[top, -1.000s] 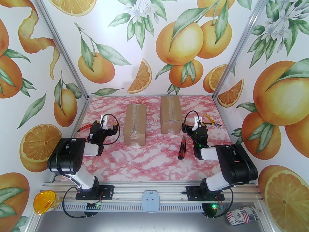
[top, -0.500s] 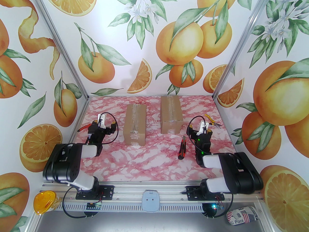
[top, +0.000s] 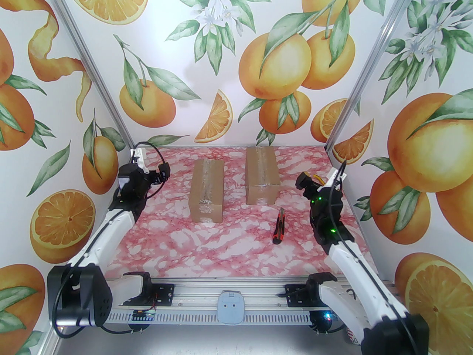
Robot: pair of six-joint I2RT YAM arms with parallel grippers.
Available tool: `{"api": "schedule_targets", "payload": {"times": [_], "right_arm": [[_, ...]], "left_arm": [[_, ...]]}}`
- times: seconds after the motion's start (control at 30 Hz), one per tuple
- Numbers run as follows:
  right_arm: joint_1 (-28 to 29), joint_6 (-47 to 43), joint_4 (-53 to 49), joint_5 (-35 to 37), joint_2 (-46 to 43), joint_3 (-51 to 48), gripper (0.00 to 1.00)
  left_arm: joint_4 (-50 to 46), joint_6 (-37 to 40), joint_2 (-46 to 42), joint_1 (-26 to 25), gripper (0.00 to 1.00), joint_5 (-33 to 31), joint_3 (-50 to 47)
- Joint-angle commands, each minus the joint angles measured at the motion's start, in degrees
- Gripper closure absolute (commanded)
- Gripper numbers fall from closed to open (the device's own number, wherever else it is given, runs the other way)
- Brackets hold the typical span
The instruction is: Unpack the express box
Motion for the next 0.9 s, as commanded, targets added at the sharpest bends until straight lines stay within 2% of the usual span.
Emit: {"api": "schedule_targets", "payload": {"times": [0.0, 0.13, 0.27, 0.4, 0.67, 0.87], "right_arm": [[2.9, 5.7, -25.1, -2.7, -2.0, 4.6, 0.02], [5.9, 11.2, -36.1, -6.4, -2.1, 6.5, 0.04], [9.5, 16.2, -39.2, -8.0, -2.2, 3.4, 0.11], [11.9, 19.3, -41.3, -6.5, 2.1, 2.3, 0.15], [14.1, 20.8, -40.2, -7.8, 16.9, 3.8, 0.21], [16.1, 21.2, -37.8, -9.0, 23.1, 3.5, 0.25]], "left_arm": [[-14.0, -5.1, -2.4, 0.3, 0.0, 4.5, 2.3], [-19.7, -7.7, -4.5, -0.5, 0.0, 4.2, 4.2], [-21.9, -7.2, -7.5, -3.3, 0.0, 4.3, 4.3], [-22.2, -7.7, -9.0, -5.1, 0.0, 4.9, 4.2], [-24.1, -5.1, -8.2, -7.7, 0.0, 5.4, 6.3], [-24.7, -3.8, -8.1, -8.1, 0.0, 6.2, 6.1]]}}
